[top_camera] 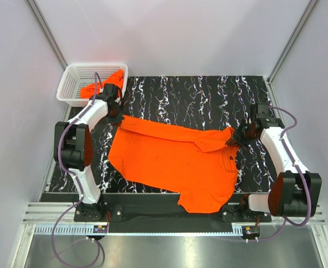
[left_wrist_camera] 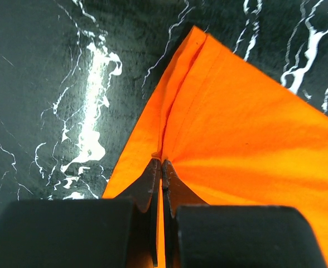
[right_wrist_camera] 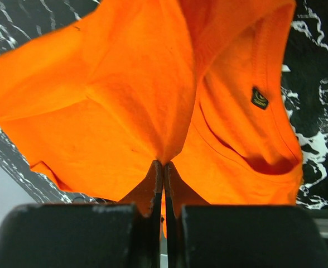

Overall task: Fold and stack the t-shirts
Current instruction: Fold the tshirt

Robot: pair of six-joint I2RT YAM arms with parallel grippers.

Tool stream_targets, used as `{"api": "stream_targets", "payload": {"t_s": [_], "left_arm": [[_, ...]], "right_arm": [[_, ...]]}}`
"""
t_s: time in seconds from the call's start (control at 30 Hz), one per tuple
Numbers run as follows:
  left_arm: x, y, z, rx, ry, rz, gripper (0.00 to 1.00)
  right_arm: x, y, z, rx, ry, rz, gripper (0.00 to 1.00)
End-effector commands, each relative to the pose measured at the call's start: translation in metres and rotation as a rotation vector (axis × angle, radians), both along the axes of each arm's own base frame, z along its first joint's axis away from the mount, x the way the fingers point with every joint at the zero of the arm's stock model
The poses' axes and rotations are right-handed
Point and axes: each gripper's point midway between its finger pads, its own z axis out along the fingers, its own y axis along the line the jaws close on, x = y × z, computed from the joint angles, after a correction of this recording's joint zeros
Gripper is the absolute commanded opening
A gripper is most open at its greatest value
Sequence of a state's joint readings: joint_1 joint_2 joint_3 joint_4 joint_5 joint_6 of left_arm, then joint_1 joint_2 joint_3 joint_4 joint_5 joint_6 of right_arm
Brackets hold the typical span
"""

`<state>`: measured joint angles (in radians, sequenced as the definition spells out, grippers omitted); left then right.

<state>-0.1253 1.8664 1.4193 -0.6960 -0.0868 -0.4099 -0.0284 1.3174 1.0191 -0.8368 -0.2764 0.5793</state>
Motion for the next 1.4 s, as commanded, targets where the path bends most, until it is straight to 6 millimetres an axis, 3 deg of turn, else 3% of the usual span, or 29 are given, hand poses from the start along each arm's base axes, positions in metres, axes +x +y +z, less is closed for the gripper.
{"api": "stream_targets", "payload": {"t_s": [0.0,0.4,0.67,0.8,0.93,1.1,1.17,1.2,1.33,1.37], "left_arm": [[-0.001,0.01,-0.006,0.039,0.014,0.002,0.0],[-0.004,0.008,-0.027,0.029,0.065,0.004,0.0],[-0.006,0.011,-0.036,0.046,0.089,0.006,0.0],[-0.008,0.016,-0.031,0.068,0.079,0.012,0.01],[-0.006,0.016,-0.019,0.068,0.053,0.019,0.08],[-0.005,0.012,-0.015,0.045,0.048,0.015,0.1],[-0.006,0.01,-0.014,0.038,0.052,0.012,0.19],[-0.007,0.009,-0.012,0.032,0.052,0.009,0.21],[-0.013,0.009,0.007,0.022,0.015,0.022,0.4],[-0.014,0.01,0.02,0.017,-0.017,0.025,0.44]], "right_arm": [[-0.008,-0.007,-0.004,-0.046,0.011,0.009,0.0],[-0.01,-0.016,-0.021,-0.078,0.069,-0.019,0.0],[-0.03,-0.016,-0.035,-0.072,0.14,-0.048,0.01],[-0.053,-0.013,-0.04,-0.051,0.205,-0.097,0.03],[-0.069,-0.009,-0.05,-0.029,0.252,-0.114,0.08],[-0.069,-0.007,-0.058,-0.016,0.277,-0.125,0.07],[-0.065,-0.007,-0.06,-0.015,0.278,-0.123,0.19],[-0.064,-0.007,-0.063,-0.015,0.292,-0.11,0.34],[-0.046,-0.013,-0.046,-0.052,0.225,-0.08,0.52],[-0.041,-0.017,-0.043,-0.07,0.204,-0.073,0.58]]}}
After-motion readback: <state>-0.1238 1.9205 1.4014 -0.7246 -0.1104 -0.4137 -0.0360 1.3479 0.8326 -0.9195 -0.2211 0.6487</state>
